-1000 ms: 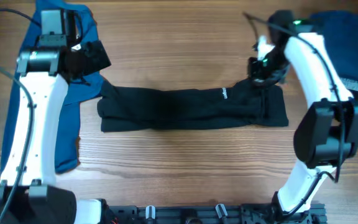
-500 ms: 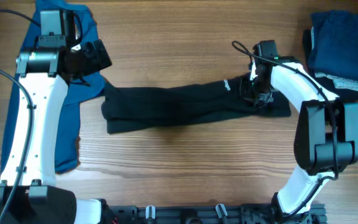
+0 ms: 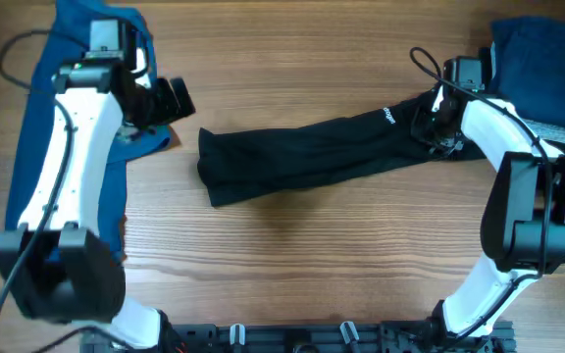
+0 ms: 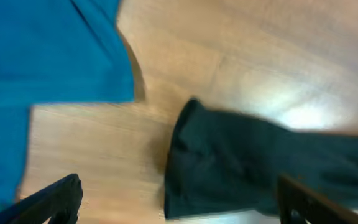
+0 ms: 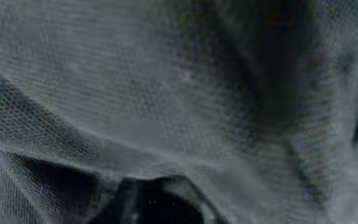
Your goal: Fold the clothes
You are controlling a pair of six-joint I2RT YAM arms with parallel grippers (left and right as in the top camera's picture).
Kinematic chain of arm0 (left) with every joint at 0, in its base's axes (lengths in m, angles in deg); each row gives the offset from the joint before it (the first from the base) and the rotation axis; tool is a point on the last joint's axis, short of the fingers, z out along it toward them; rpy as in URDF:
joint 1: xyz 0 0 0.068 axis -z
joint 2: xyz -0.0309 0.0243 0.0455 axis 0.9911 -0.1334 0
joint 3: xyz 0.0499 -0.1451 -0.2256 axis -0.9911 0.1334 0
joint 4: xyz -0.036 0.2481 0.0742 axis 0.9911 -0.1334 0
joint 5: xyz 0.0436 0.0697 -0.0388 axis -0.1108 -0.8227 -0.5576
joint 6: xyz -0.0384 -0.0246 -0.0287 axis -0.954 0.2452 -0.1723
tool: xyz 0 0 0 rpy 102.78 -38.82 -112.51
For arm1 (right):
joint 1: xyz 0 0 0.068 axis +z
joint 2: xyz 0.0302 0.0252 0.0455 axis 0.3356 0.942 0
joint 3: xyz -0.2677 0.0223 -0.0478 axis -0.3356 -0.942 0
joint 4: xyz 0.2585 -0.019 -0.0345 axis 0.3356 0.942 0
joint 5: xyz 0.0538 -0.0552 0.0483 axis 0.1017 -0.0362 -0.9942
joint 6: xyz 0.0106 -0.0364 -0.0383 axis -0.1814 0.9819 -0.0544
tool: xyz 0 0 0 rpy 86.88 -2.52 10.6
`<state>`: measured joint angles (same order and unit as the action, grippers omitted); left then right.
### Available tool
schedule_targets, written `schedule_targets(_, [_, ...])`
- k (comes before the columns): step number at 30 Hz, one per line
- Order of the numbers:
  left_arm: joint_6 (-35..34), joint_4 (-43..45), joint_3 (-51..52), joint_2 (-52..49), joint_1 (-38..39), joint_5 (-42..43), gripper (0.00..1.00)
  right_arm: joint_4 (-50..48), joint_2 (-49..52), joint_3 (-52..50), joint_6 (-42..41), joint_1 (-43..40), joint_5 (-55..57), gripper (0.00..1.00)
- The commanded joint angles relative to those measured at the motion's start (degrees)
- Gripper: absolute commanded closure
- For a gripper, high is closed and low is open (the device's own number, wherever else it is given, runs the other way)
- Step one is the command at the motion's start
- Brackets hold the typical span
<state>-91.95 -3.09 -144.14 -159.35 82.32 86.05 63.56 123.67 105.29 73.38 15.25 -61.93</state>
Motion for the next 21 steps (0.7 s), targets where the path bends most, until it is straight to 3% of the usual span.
schedule_targets(1, [0.02,-4.55,-0.37,-2.71,-0.09,8.83,0.02,4.76,1.70,5.38,0.35,-0.02,-5.77,0.16])
schedule_targets(5, [1.25,-5.75,2.75,-3.74,0.28,12.48,0.02,12.74,1.29,14.53,2.84,0.00,-10.86,0.13])
schedule_targets(12, [-0.70,11.54,23.43,-3.74,0.33,18.78,0.11,24.46,1.29,28.68,4.85,0.00,-11.50,0.12])
schedule_targets(18, [-0.26,19.89,28.15,-3.74,0.55,18.88,0.12,25.24,1.29,29.53,4.74,0.00,-13.70,0.12])
schedule_targets(21, [-0.26,23.45,28.87,-3.74,2.23,14.45,0.13,25.51,1.29,29.53,4.68,0.00,-14.49,0.12])
